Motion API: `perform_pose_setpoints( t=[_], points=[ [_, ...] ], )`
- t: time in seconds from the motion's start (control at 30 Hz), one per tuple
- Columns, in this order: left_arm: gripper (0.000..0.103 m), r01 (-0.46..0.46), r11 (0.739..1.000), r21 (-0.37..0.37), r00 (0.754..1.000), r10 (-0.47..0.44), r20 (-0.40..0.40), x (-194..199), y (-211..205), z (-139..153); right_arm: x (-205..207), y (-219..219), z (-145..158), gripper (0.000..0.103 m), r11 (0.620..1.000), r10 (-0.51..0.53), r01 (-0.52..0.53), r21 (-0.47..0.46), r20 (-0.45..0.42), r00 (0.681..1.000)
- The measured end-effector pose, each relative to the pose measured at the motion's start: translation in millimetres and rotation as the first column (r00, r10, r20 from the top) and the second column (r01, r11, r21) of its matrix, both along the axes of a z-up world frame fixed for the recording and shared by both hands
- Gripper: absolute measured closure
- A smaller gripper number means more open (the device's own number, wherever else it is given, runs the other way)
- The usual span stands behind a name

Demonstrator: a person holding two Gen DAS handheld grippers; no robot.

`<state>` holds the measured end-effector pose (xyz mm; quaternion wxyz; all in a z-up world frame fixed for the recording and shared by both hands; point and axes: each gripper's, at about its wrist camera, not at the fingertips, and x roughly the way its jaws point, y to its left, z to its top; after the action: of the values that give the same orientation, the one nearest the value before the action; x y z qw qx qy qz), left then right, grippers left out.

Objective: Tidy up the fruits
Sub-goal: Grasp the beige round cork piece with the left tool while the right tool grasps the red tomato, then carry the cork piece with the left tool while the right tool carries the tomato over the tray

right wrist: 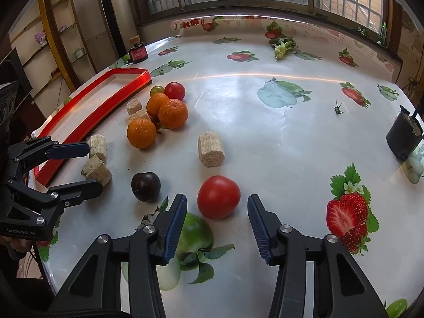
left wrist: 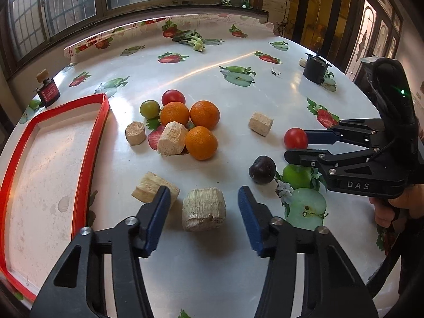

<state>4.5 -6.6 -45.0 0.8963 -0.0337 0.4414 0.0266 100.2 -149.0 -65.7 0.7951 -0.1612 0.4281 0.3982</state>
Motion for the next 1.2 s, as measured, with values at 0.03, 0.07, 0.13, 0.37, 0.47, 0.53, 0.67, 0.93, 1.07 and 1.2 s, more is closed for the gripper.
perform_pose_setpoints(
  t=[0.03,0.07,0.13,0.37,0.47,0.53,0.67,0.93,1.07,1.2],
  points=[
    [0.071,0.019,1.0,-0.02,1.0,-0.019,-0.004,2,1,0,0,1,-1,0.062,1.0,-0.002,0.002,-0.006,0.005,1.0],
    [0.074,0.029,0.999,-0.031,0.999,-0.029,-0.013,3,1,-2,-1,2,-1,0.062,1.0,-0.002,0.002,-0.006,0.016,1.0],
    [0.074,0.037,0.999,-0.012,0.999,-0.037,-0.005,3,-3,-4,-1,1,-1,0.065,1.0,-0.008,0.008,-0.009,0.021,1.0],
    [0.075,0.051,0.998,-0.028,0.999,-0.051,0.002,-4,-5,-2,-3,-9,1,0.069,0.999,-0.039,0.039,0.009,0.003,0.999],
    [0.076,0.05,0.998,-0.034,0.999,-0.049,0.01,-10,-5,2,-7,-14,6,0.069,0.998,-0.048,0.048,0.028,-0.003,0.999],
    [0.077,0.051,0.998,-0.041,0.999,-0.05,0.019,-15,-5,5,-10,-17,9,0.069,0.998,-0.054,0.054,0.034,0.0,0.999],
    [0.091,0.049,0.997,-0.055,0.998,-0.047,0.04,-24,-2,11,-18,-20,18,0.069,0.998,-0.057,0.057,0.036,0.015,0.998],
    [0.099,0.048,0.992,-0.12,0.999,-0.048,0.002,-32,7,3,-32,-23,24,0.069,0.998,-0.055,0.054,0.039,0.027,0.998],
    [0.075,0.029,0.992,-0.126,0.999,-0.03,-0.009,-32,5,-3,-38,-24,23,0.069,0.998,-0.047,0.046,0.044,0.022,0.999],
    [0.051,0.022,0.991,-0.132,1.0,-0.02,0.011,-27,3,0,-41,-25,23,0.069,0.998,-0.045,0.043,0.048,0.022,0.999]
  ],
)
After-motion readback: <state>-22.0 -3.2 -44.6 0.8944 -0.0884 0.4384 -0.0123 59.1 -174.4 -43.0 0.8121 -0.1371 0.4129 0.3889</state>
